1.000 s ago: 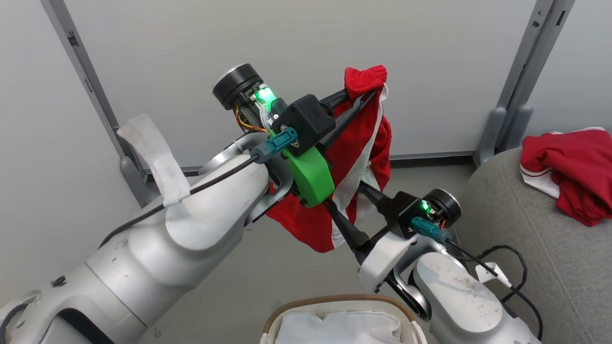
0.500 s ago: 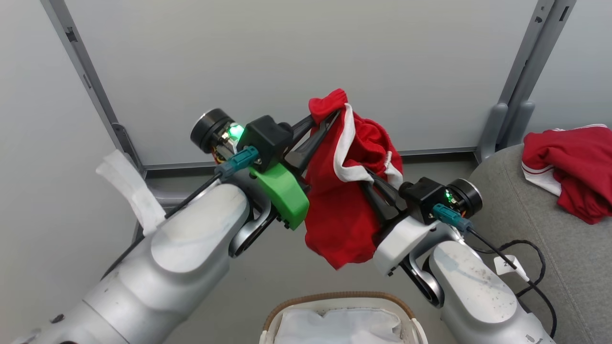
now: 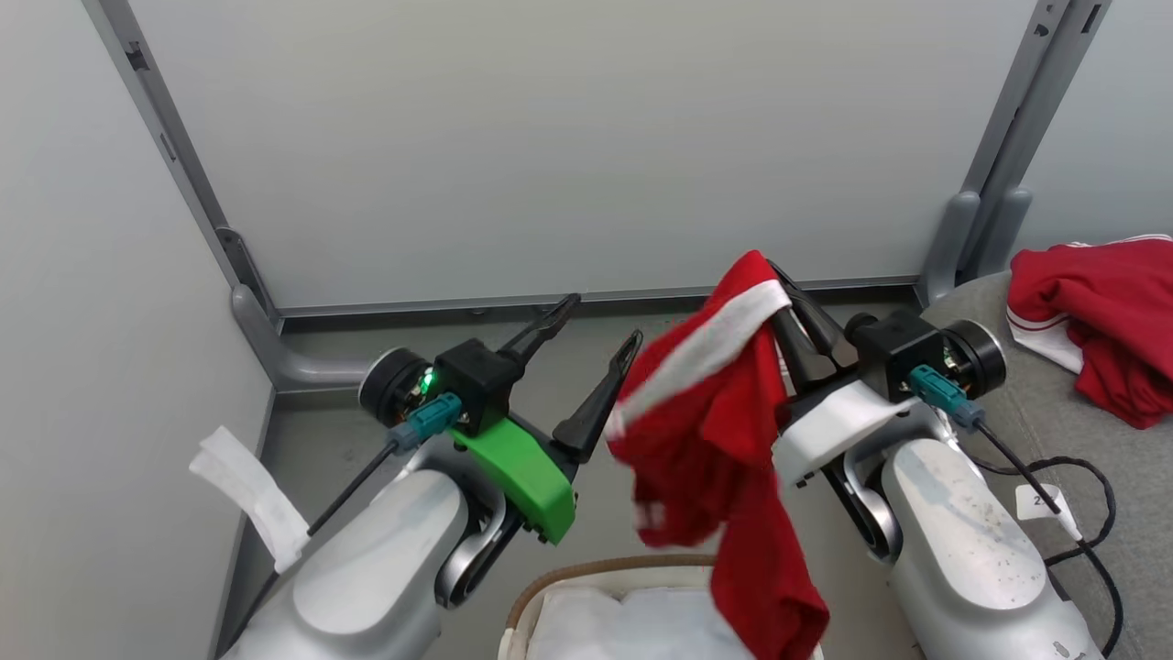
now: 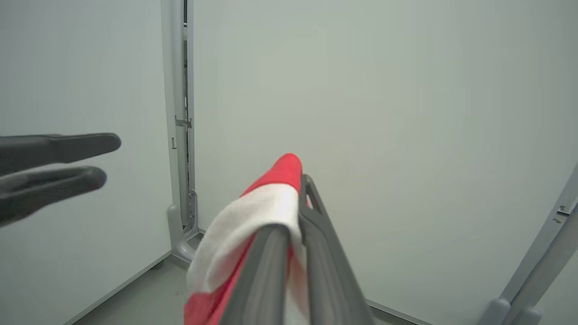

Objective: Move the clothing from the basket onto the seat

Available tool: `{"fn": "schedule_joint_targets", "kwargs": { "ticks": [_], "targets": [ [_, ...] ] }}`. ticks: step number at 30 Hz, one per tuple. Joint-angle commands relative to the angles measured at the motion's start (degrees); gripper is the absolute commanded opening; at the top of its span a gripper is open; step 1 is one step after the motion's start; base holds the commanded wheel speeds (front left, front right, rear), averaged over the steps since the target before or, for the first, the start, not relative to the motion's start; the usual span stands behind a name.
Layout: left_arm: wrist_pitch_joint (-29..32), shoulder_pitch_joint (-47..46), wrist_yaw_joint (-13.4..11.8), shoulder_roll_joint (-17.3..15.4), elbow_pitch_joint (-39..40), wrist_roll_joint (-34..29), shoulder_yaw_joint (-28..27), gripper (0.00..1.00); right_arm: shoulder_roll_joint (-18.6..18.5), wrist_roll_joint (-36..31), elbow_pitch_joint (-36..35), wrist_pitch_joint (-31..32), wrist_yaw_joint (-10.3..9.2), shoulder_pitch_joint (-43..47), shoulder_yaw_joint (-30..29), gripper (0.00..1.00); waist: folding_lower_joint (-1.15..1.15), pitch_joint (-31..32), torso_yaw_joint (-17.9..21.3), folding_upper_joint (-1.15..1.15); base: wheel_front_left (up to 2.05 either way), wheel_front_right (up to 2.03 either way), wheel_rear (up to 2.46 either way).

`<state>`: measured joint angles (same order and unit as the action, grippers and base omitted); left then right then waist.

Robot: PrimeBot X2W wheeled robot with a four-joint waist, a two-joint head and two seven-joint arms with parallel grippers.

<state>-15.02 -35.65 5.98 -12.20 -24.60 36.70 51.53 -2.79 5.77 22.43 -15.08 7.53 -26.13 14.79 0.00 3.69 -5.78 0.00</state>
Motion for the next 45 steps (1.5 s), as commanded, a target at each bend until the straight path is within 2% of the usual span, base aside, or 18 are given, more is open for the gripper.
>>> {"fn": "schedule_joint_targets", "kwargs": {
  "ticks": [1, 14, 22, 27, 38, 45],
  "targets": [
    [-0.18, 2.18, 0.24, -0.11, 0.25, -1.15, -0.93, 1.0, -0.19, -0.49, -0.53, -0.13, -0.08, 1.36, -0.92, 0.0, 0.0, -0.11, -0.08, 0.0, 0.0, 0.0, 0.0],
    [-0.2, 11.95, 1.23, 1.84, -0.37, -6.51, -7.4, 1.0, -0.2, -2.53, -2.84, -0.13, -0.07, 3.64, -6.12, 0.0, 0.0, -1.0, 0.55, 0.0, 0.0, 0.0, 0.0],
    [-0.2, 15.75, 1.55, 4.22, -0.74, -8.67, -11.58, 1.0, -0.2, -3.71, -3.04, -0.13, -0.07, 2.64, -7.51, 0.0, 0.0, -1.78, 3.56, 0.0, 0.0, 0.0, 0.0],
    [-0.2, 17.4, 1.52, 5.81, -0.39, -10.02, -13.47, 1.0, -0.65, -5.36, -3.39, -0.13, -0.08, 2.05, -8.56, 0.0, 0.0, -2.95, 8.45, 0.0, 0.0, 0.0, 0.0],
    [-0.2, 17.84, 1.54, 7.68, 1.48, -10.83, -13.96, 1.0, -2.29, -5.93, -3.95, -0.13, -0.08, 2.36, -11.27, 0.0, 0.0, -7.94, 22.43, 0.0, 0.0, 0.0, 0.0],
    [-0.14, 16.12, 1.54, 7.15, 1.15, -11.68, -12.79, 1.0, -1.87, -5.96, -4.09, -0.13, -0.08, 1.59, -13.41, 0.0, 0.0, -11.09, 27.86, 0.0, 0.0, 0.0, 0.0]
  ]
}}
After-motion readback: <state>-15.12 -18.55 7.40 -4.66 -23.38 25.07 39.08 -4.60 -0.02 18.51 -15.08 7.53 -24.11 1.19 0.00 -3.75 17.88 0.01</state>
